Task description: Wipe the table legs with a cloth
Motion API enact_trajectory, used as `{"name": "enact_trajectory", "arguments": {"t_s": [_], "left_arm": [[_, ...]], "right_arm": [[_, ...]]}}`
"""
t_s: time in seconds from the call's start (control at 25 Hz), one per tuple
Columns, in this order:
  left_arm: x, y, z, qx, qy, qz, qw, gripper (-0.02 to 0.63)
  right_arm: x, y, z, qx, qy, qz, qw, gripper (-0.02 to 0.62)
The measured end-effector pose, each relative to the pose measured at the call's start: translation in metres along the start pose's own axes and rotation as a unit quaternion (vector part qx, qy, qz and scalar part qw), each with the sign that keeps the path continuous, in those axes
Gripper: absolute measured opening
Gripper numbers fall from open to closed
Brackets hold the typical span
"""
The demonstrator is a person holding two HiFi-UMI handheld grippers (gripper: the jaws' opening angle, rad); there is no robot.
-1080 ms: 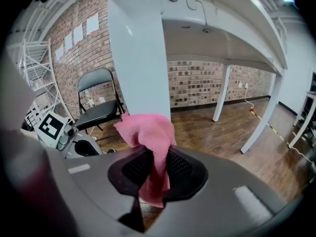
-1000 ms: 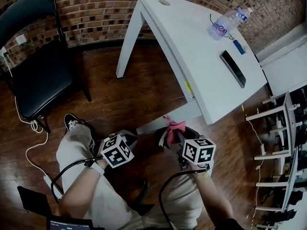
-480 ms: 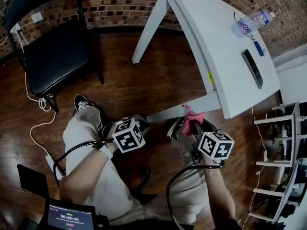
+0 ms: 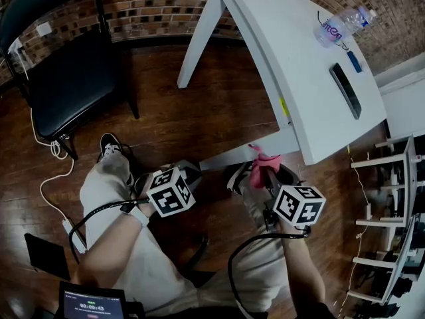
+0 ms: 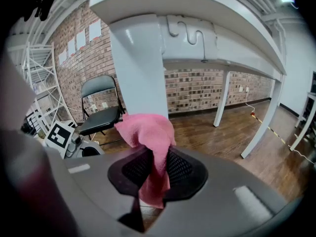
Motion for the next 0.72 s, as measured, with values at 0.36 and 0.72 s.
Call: {"name": "enact_trajectory", "arguments": {"t_s": [0.36, 0.72], "left_arm": [[-0.008, -0.002, 0.005, -0.010, -0.016, -0.002, 0.9998, 0.000], [-0.022, -0.030, -0.007, -0.061, -0.023, 0.031, 0.9974, 0.000]], "right_arm": [[-0.009, -0.002, 0.006, -0.018, -0.049, -0.004, 0.999, 0.055], [-0.023, -0.008, 0.012, -0.036, -0.095, 0.021, 0.995, 0.057]]}}
Point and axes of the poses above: the fingertips, and each gripper's own axes: z backward along the fingers, x to its left, y out of its underside, the point moved 9 cm from there along z, backward along the fingers, and after that the axes turned 5 degrees about z, right-handed, at the moved point
